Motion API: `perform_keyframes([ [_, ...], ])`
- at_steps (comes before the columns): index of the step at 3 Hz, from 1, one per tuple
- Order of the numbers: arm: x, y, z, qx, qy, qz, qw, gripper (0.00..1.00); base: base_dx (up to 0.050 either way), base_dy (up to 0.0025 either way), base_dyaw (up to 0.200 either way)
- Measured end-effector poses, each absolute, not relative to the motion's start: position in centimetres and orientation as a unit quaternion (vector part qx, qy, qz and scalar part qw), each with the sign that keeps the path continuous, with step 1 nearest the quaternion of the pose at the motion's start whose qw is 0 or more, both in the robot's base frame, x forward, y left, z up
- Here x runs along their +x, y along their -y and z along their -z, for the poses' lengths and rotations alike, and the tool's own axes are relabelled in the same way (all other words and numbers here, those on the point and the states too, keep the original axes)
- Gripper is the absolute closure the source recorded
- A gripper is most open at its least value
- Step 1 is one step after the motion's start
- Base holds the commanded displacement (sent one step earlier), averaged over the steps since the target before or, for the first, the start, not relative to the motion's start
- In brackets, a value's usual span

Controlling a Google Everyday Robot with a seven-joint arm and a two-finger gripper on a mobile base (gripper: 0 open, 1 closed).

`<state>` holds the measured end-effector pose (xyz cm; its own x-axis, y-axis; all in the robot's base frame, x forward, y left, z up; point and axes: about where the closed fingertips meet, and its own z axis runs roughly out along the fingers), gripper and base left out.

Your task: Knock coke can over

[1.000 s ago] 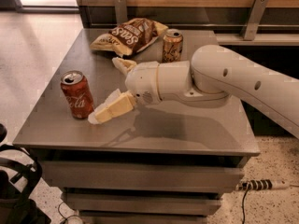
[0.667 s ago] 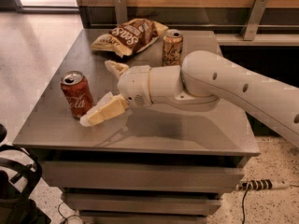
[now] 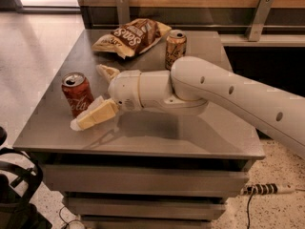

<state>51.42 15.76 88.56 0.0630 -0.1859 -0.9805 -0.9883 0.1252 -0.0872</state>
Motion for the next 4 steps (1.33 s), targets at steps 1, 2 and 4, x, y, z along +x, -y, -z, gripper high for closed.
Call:
perform_keyframes([
  [1, 51.7, -16.9, -88.1, -0.529, -0.554, -0.405, 0.500, 0.00, 0.000, 0.00000, 0.000],
  [2, 52.0, -17.5, -87.7, -0.526, -0.552, -0.410, 0.500, 0.16, 0.000, 0.00000, 0.000],
  [4, 51.7, -17.9, -87.9, -0.529, -0.549, -0.411, 0.499, 0.63, 0.000, 0.00000, 0.000],
])
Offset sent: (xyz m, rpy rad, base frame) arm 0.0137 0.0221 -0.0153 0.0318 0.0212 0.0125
